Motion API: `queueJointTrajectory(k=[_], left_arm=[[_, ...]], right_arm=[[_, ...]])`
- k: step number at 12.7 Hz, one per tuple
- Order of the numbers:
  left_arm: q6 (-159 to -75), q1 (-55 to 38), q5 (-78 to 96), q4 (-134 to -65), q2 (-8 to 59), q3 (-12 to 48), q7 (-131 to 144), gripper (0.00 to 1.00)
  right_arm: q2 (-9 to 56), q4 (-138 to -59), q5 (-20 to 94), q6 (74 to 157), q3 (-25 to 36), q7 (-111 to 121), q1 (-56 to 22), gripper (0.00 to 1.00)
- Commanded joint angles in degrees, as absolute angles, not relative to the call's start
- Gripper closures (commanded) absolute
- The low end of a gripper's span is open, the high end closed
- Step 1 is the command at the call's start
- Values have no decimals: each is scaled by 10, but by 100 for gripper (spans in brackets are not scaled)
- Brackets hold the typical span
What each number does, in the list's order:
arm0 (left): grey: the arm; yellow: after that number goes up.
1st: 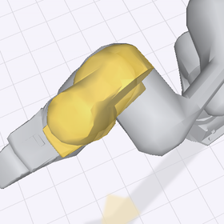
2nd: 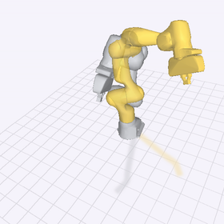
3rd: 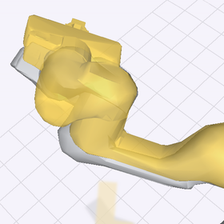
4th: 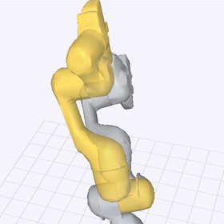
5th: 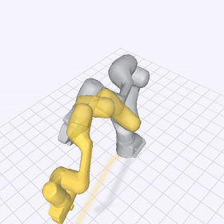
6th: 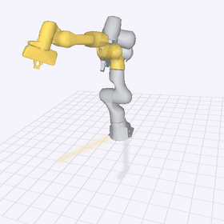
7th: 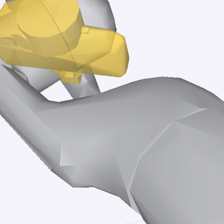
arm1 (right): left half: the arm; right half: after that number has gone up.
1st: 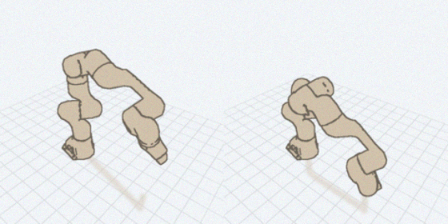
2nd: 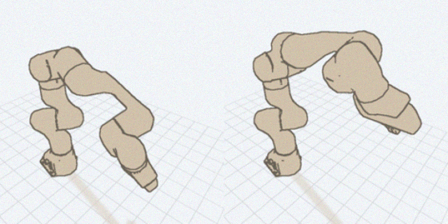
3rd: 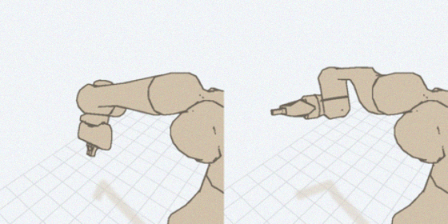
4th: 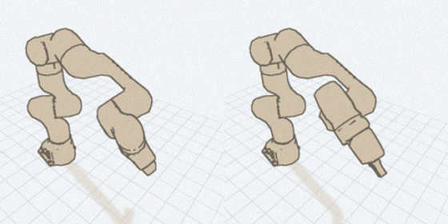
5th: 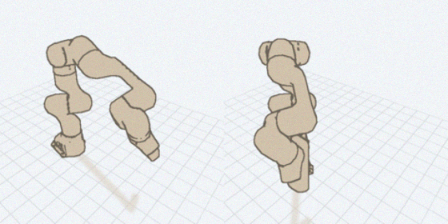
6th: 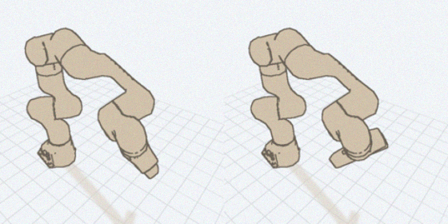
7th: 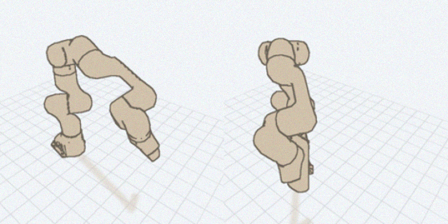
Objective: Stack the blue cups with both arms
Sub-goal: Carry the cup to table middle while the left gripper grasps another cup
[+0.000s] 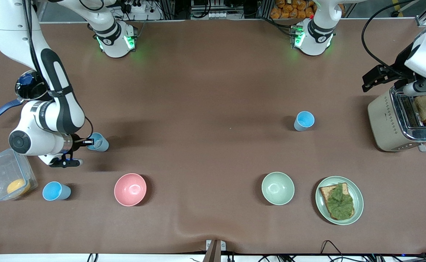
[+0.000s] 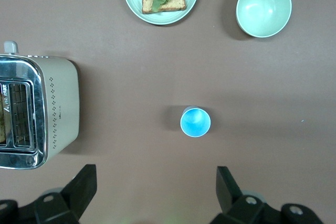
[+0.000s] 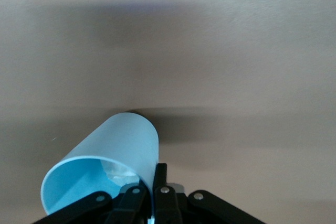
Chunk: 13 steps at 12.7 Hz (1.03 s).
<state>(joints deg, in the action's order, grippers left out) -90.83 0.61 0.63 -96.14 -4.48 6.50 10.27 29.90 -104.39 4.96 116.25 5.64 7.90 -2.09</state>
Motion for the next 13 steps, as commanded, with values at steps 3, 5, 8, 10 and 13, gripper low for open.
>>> queueJointTrajectory(k=[3, 5, 8, 10, 13], left_arm=[[-918, 12, 18, -959, -34, 64, 99, 0], [-931, 12, 18, -966, -29, 63, 100, 0], [-953, 12, 18, -983, -15, 63, 100, 0], [-972, 12, 18, -1005, -9, 63, 99, 0], [-1010, 11, 18, -1043, -4, 64, 99, 0]], right_arm=[[268, -981, 103, 1032, 50, 15, -84, 100], [248, -978, 114, 1020, 49, -47, -130, 100], [238, -970, 118, 1014, 46, -153, -202, 100], [238, -957, 154, 1014, 47, -193, -235, 100], [243, -926, 185, 1021, 47, -270, -287, 100]])
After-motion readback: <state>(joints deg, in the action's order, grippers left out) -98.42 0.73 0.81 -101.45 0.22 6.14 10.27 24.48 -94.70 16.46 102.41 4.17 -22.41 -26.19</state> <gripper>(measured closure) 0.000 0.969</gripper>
